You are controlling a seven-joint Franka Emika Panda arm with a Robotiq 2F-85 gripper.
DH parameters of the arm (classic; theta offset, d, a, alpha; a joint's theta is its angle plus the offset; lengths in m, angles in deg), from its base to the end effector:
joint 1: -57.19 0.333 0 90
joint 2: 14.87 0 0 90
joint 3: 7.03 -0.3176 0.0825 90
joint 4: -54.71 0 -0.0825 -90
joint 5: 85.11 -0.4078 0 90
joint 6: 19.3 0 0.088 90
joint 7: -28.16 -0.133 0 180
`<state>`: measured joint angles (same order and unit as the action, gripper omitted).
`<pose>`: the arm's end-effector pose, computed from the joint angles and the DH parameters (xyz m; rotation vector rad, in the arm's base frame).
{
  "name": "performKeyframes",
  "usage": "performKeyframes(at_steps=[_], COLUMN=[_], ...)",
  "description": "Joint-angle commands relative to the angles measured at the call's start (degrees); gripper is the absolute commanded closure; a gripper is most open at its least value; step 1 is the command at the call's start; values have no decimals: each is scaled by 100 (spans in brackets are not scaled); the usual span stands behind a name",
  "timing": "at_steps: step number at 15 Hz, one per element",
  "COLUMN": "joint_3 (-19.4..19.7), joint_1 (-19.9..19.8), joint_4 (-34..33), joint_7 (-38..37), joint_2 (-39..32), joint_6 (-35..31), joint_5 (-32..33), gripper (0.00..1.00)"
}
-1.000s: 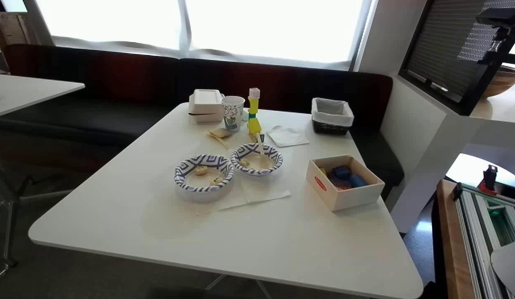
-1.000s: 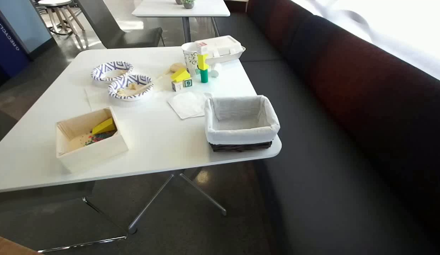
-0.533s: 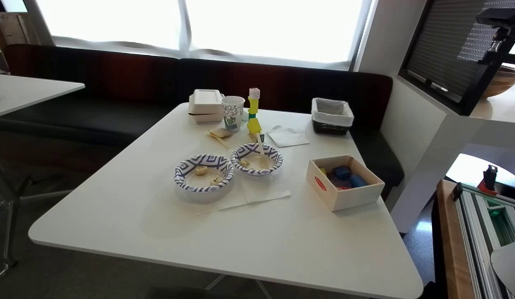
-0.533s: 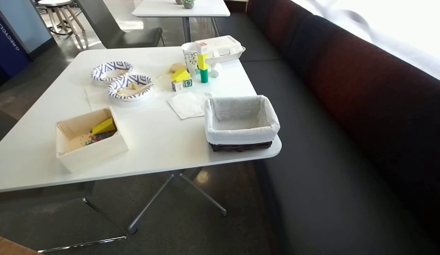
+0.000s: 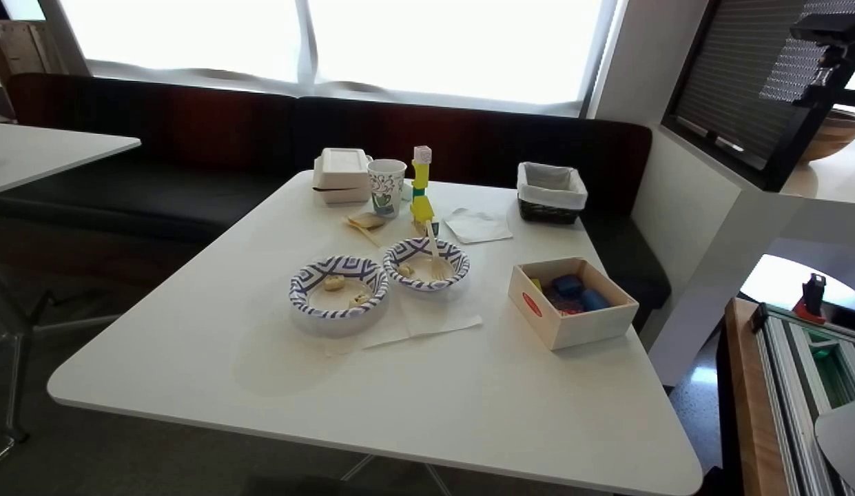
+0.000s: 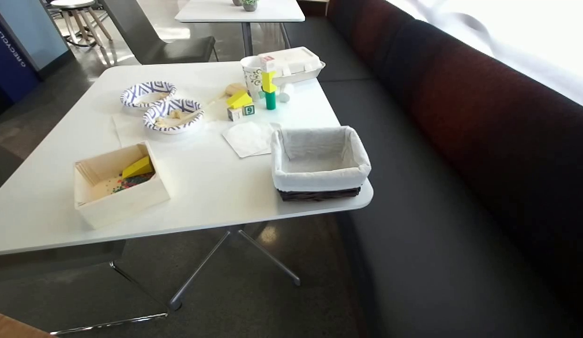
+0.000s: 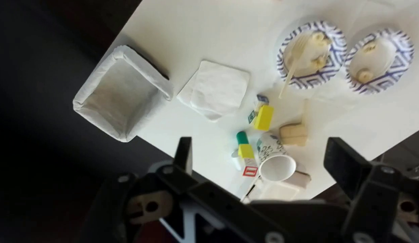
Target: Move the brown basket closer to the takeaway pack
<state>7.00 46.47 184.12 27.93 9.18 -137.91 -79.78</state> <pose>0.4294 -0.2144 0.5123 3.0314 -0.6002 0.3402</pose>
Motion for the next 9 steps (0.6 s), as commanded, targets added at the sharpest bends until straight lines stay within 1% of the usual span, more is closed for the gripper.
performKeyframes(at_steps=[1, 6, 9], joint_3=[-3, 122, 248], joint_1=[-407, -994, -1291], joint_4=[248, 503, 523], joint_7=[-735, -1767, -2635], joint_2=[-598, -1639, -2310], joint_6=[-1247, -3098, -3946], joint_5=[73, 284, 639], gripper=[0, 0, 0])
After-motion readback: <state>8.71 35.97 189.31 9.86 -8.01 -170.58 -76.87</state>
